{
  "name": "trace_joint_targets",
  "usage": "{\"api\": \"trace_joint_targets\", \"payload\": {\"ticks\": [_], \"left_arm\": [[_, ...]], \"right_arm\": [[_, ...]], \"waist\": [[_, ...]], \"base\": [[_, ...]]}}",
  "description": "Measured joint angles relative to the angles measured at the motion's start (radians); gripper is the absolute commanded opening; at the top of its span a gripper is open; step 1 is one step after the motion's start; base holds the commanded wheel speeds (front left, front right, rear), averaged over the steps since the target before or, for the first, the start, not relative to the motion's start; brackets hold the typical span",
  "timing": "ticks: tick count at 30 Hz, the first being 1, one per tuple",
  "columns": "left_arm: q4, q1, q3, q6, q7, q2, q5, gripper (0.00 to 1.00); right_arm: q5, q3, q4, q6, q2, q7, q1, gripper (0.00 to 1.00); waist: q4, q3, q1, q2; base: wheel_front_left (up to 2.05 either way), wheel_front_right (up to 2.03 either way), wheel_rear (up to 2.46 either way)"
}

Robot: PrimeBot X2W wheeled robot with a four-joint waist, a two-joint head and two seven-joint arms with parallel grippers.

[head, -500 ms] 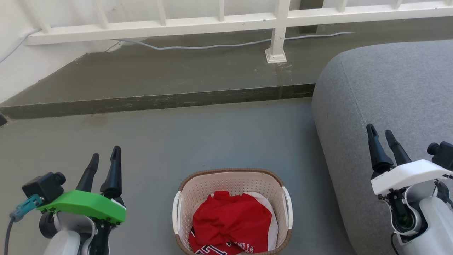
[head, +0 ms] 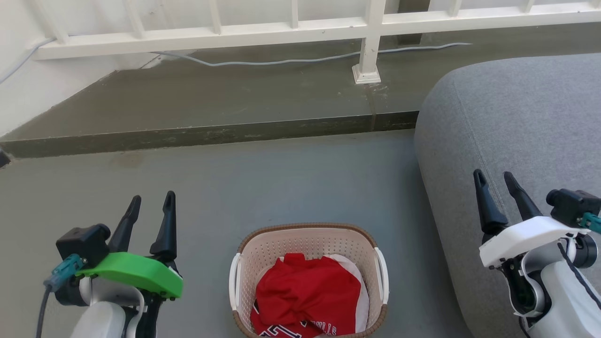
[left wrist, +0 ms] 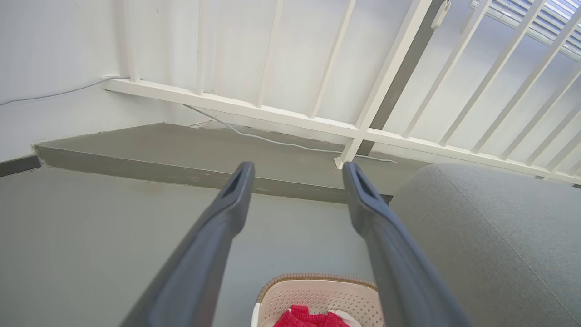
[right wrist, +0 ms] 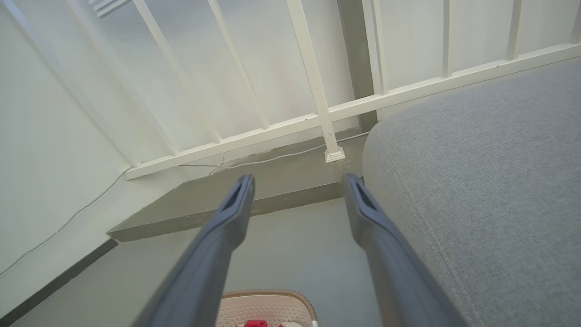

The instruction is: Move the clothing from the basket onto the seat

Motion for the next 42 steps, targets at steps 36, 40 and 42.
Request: {"api": "trace_joint_targets", "payload": {"ticks": [36,40,42], "left_arm": [[0.013,-0.016,-0.067,0.05,-0.086,0.012,0.287,1.0],[0.017,-0.016,-0.065,0.05,-0.086,0.008,0.287,1.0],[0.02,-0.016,-0.064,0.05,-0.086,0.007,0.286,1.0]], "right_arm": [[-0.265,0.048,0.045,-0.025,-0.02,-0.088,-0.021,1.0],[-0.264,0.044,0.045,-0.017,-0.019,-0.088,-0.021,1.0],[-0.264,0.04,0.045,-0.016,-0.018,-0.088,-0.021,1.0]], "waist": [[-0.006,-0.003,0.0,0.0],[-0.008,-0.004,0.0,0.0],[-0.008,-0.005,0.0,0.0]], "base": [[0.0,0.0,0.0],[0.0,0.0,0.0],[0.0,0.0,0.0]]}}
